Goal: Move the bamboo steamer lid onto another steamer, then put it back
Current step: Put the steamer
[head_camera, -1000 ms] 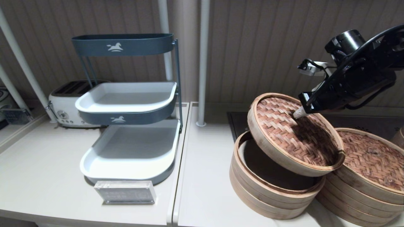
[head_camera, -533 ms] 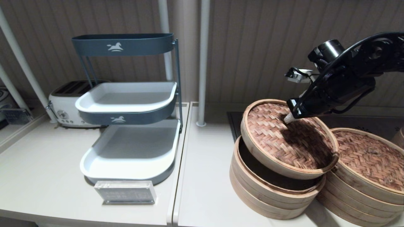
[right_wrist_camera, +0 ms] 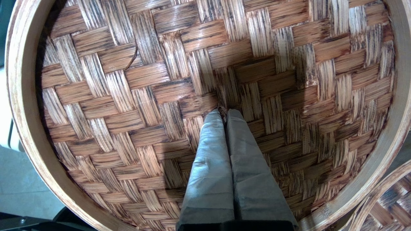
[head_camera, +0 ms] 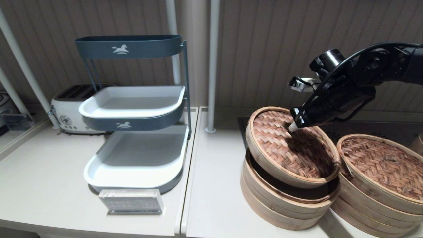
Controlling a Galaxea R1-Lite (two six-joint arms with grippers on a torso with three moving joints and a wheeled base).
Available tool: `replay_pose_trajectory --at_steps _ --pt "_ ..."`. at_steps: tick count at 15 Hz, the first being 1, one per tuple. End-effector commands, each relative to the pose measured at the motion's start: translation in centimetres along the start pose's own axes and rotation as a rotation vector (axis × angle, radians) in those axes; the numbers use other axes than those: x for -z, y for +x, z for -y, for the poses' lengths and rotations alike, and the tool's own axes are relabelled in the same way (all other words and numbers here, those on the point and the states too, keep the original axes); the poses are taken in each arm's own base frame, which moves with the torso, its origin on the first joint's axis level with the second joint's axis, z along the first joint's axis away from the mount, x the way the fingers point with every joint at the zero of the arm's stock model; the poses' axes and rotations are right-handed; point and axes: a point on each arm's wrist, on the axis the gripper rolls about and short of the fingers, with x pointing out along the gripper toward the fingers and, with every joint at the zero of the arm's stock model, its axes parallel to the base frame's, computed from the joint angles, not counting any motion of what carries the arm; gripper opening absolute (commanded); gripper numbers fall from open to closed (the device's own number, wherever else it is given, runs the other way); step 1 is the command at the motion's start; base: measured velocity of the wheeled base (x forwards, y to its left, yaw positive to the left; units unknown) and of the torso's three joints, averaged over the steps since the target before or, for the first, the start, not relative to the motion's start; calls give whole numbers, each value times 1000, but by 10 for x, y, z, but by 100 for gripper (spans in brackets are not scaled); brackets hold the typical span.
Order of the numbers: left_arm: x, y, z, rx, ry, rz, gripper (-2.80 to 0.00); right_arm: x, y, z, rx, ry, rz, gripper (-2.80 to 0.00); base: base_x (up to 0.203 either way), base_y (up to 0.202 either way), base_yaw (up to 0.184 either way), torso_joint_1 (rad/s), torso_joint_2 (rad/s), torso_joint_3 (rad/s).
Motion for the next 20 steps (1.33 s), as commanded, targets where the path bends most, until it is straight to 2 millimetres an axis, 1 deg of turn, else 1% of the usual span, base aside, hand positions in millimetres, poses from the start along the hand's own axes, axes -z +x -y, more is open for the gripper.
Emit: replay_pose_trajectory --at_steps 1,2,5,9,12,16,20 --pt "7 1 0 0 0 -22 -280 1 4 0 0 3 -15 -280 0 0 0 0 0 0" --pt "8 2 0 2 0 -25 -280 1 8 1 1 7 -24 -280 0 0 0 0 0 0" --pt "8 2 0 0 1 -24 -280 5 12 2 3 10 -51 -280 0 0 0 0 0 0" --pt "8 2 0 0 1 -25 -280 7 12 2 6 4 -65 -280 0 0 0 0 0 0" --pt "8 2 0 0 0 -25 -280 5 5 3 9 5 -41 -280 0 0 0 0 0 0" --pt "8 2 0 1 -1 -24 -280 6 -12 2 12 -6 -23 -280 0 0 0 0 0 0" --pt "8 2 0 1 1 -25 -280 6 -24 1 13 -14 -9 -280 0 0 0 0 0 0"
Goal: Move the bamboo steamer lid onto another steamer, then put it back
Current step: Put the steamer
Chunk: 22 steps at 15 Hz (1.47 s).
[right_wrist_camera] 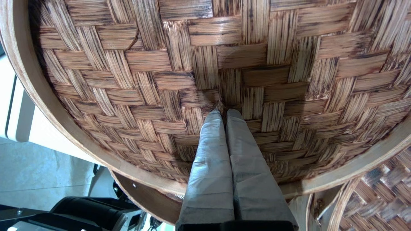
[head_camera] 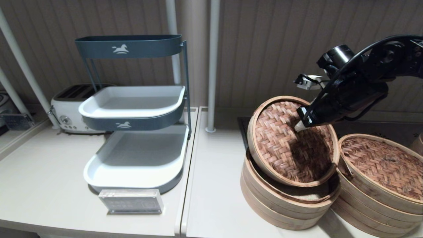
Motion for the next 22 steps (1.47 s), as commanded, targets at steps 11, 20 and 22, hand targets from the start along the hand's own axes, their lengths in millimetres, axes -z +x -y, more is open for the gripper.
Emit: replay_pose_trajectory --at_steps 11,20,22 --pt "8 2 0 1 -1 -25 -280 1 20 -3 -16 -2 -54 -280 0 0 0 0 0 0" --pt "8 1 0 0 -1 -24 -280 4 53 -3 -21 3 -132 -280 0 0 0 0 0 0" --pt "8 2 0 0 1 -25 -280 5 55 -7 -28 -6 -138 -280 0 0 0 0 0 0"
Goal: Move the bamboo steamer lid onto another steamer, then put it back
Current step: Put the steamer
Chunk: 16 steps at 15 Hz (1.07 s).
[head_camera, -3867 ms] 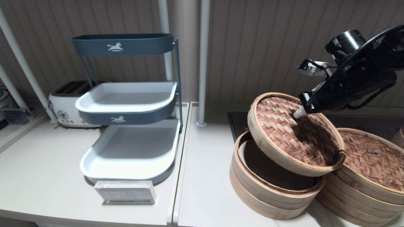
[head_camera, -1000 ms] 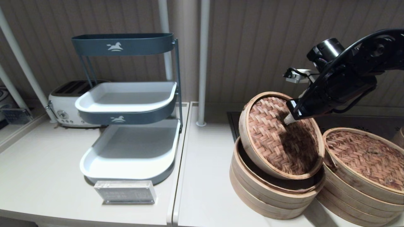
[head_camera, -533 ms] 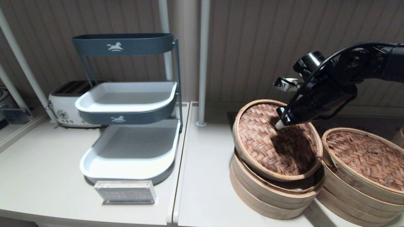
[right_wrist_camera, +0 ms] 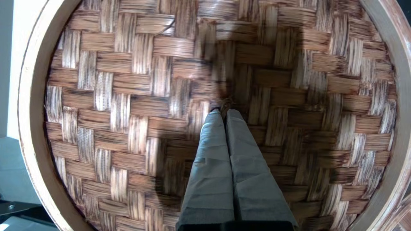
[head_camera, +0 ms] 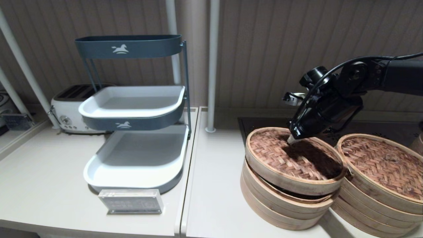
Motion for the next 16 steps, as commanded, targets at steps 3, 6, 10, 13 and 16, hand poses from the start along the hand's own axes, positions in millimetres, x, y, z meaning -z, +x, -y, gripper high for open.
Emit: replay_pose_trajectory --at_steps 3,6,10,13,16 --pt "8 1 0 0 0 -24 -280 0 0 -2 -6 -6 -2 -280 0 0 0 0 0 0" --pt "8 1 0 0 0 -24 -280 4 -11 -4 -7 -9 5 -280 0 0 0 0 0 0" --pt "8 1 0 1 0 -24 -280 13 -27 -15 -20 -32 8 -280 0 0 0 0 0 0" --pt "8 1 0 1 0 -24 -280 20 -25 -14 -20 -28 -18 -280 0 0 0 0 0 0" --pt "8 2 0 0 -1 -25 -280 19 -23 -11 -13 -20 -16 -280 0 0 0 0 0 0"
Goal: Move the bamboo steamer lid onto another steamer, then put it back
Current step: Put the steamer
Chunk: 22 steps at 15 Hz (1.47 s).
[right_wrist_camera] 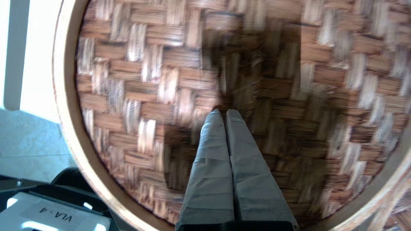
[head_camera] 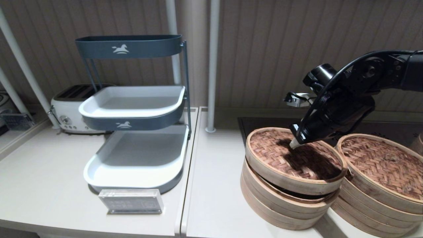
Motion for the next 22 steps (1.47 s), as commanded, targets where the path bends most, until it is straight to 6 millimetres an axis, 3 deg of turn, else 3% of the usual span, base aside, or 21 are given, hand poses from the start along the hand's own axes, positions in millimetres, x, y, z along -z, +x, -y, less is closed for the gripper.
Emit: replay_pose_trajectory --at_steps 1,6,7,8,11,16,22 --pt "8 1 0 1 0 -23 -280 -1 -2 1 4 3 11 -280 0 0 0 0 0 0" --pt "8 2 0 0 0 -24 -280 -7 -1 2 29 1 49 -280 0 0 0 0 0 0" --pt "8 1 0 2 -1 -23 -280 -9 2 5 45 5 45 -85 0 0 0 0 0 0" --pt "8 2 0 1 -1 -24 -280 -12 3 7 65 9 56 0 0 0 0 0 0 0" --pt "8 1 0 1 0 -23 -280 -23 8 10 96 20 78 0 0 0 0 0 0 0" --pt "8 2 0 1 -1 -24 -280 -21 21 7 108 33 38 0 0 0 0 0 0 0" --pt "8 2 0 1 0 -23 -280 -16 7 5 109 31 53 0 0 0 0 0 0 0"
